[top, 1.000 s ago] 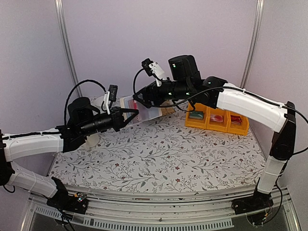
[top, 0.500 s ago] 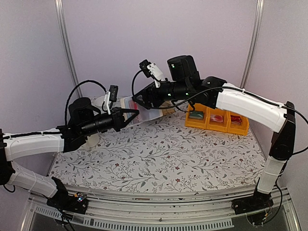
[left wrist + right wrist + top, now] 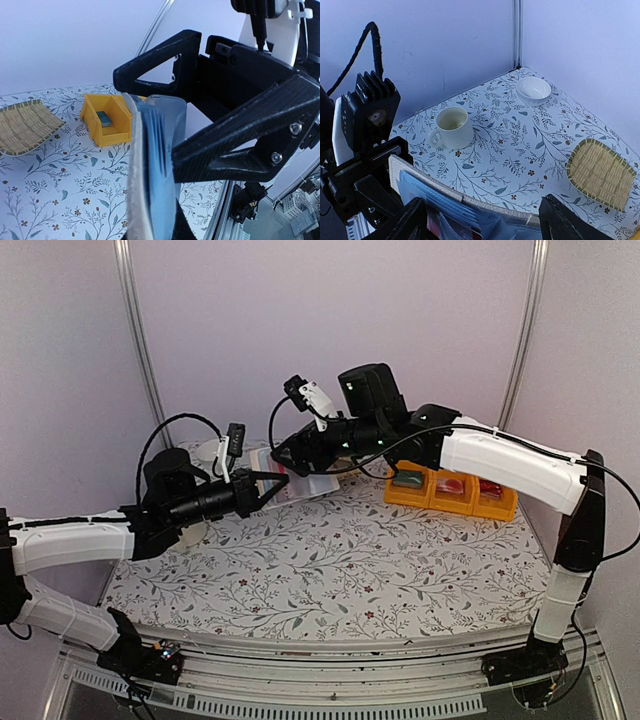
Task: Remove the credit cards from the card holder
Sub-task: Flip the card slot from the card holder.
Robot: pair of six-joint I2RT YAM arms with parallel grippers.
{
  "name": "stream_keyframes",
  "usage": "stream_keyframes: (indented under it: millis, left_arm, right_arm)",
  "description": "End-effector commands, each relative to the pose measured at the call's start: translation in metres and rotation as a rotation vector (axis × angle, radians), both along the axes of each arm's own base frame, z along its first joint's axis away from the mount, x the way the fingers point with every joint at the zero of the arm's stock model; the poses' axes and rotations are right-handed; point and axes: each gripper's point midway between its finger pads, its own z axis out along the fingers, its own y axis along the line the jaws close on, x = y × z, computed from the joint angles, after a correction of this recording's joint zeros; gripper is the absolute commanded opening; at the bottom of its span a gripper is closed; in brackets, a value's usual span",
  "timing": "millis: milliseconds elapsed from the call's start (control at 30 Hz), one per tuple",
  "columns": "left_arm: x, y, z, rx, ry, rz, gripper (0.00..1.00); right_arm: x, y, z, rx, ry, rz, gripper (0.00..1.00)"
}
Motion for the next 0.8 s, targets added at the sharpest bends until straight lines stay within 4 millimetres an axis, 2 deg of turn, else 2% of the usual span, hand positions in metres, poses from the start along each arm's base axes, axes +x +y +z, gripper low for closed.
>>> stream_keyframes:
  millis: [0, 133, 233, 400, 467, 667, 767]
  left_arm:
    - [0.002, 0.007, 0.04, -0.12, -0.098, 0.039, 0.0]
    - [0.006, 0.011, 0.038, -0.121, -0.086, 0.071, 0.0]
    - [0.013, 0.015, 0.032, -0.098, -0.068, 0.117, 0.0]
    - [0.018, 0.017, 0.024, -0.072, -0.048, 0.15, 0.0]
    - [0.018, 0.017, 0.023, -0.069, -0.045, 0.152, 0.0]
    - [0.017, 0.016, 0.024, -0.073, -0.05, 0.143, 0.0]
    - [0.017, 0.016, 0.024, -0.069, -0.051, 0.142, 0.0]
  right_arm:
    - [-0.002, -0.005, -0.03, -0.082, 0.054, -0.024, 0.81]
    - [0.008, -0.014, -0.028, -0.092, 0.031, -0.095, 0.81]
    - [0.011, -0.019, -0.018, -0.08, 0.01, -0.129, 0.84]
    - [-0.019, -0.007, 0.025, 0.055, 0.009, 0.046, 0.88]
    - [-0.022, -0.008, 0.036, 0.094, -0.001, 0.053, 0.89]
    - [-0.011, -0.01, 0.024, 0.064, 0.019, -0.01, 0.87]
    - [-0.005, -0.011, 0.027, 0.05, 0.015, -0.047, 0.85]
